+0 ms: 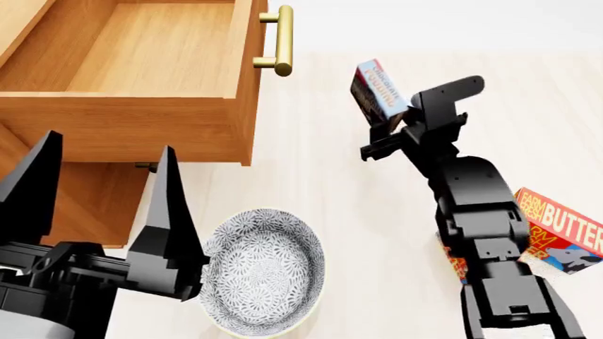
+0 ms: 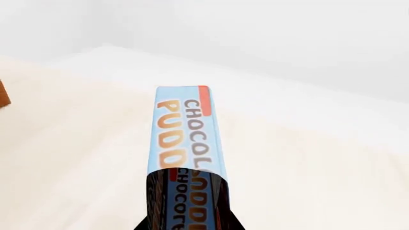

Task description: Put the chocolate pudding in the top drawer of the cabinet and close it.

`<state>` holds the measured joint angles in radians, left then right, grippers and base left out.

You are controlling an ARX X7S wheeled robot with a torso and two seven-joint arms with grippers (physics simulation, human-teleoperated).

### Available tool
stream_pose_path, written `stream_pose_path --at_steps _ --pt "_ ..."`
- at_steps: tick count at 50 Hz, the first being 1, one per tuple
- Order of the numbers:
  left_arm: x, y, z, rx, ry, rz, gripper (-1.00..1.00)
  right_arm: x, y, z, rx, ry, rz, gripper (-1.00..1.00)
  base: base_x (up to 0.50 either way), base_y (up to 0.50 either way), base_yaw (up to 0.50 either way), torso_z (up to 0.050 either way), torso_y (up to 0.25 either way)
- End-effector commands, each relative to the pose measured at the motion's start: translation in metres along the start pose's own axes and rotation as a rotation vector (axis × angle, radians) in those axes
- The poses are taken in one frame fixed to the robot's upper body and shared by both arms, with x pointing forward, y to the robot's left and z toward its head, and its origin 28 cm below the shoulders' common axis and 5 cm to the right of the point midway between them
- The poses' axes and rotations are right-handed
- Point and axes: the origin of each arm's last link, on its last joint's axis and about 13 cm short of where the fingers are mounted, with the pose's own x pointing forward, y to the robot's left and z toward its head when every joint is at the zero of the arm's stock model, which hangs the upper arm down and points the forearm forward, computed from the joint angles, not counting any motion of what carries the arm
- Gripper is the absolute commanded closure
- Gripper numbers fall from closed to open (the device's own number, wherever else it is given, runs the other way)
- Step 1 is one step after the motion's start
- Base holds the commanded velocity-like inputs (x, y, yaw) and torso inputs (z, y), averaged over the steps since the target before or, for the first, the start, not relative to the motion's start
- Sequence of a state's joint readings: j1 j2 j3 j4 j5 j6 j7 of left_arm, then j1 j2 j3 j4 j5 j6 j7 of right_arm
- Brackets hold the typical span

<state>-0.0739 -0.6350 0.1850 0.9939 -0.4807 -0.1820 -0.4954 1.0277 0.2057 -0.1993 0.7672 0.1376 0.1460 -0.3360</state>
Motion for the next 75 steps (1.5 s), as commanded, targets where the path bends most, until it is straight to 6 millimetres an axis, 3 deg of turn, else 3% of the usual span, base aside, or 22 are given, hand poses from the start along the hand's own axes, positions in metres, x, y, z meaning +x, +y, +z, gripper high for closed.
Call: stream_pose_path --at_steps 1,15,26,59,75 --pt "0.0 0.0 0.0 0.007 -0.001 0.001 -1.0 -0.02 0.007 0.009 0.027 -0.083 0.02 1.0 0.0 0.0 0.0 0.0 0.0" --pt "-0.002 0.0 0.0 -0.026 0.016 -0.016 -1.0 -0.04 0.013 0.016 0.039 -0.142 0.027 1.0 0.0 0.0 0.0 0.0 0.017" --pt "-0.002 -0.001 0.0 -0.029 0.016 -0.029 -1.0 -0.043 0.014 0.013 0.038 -0.163 0.026 1.0 0.0 0.0 0.0 -0.009 0.245" --pt "-0.001 -0.002 0.006 -0.004 -0.004 -0.03 -1.0 -0.055 0.017 0.03 0.042 -0.227 0.045 1.0 0.0 0.0 0.0 -0.016 0.246" --pt "-0.001 -0.001 0.006 0.022 -0.022 -0.017 -1.0 -0.067 0.037 0.045 0.328 -0.329 0.141 1.0 0.0 0.0 0.0 0.0 0.0"
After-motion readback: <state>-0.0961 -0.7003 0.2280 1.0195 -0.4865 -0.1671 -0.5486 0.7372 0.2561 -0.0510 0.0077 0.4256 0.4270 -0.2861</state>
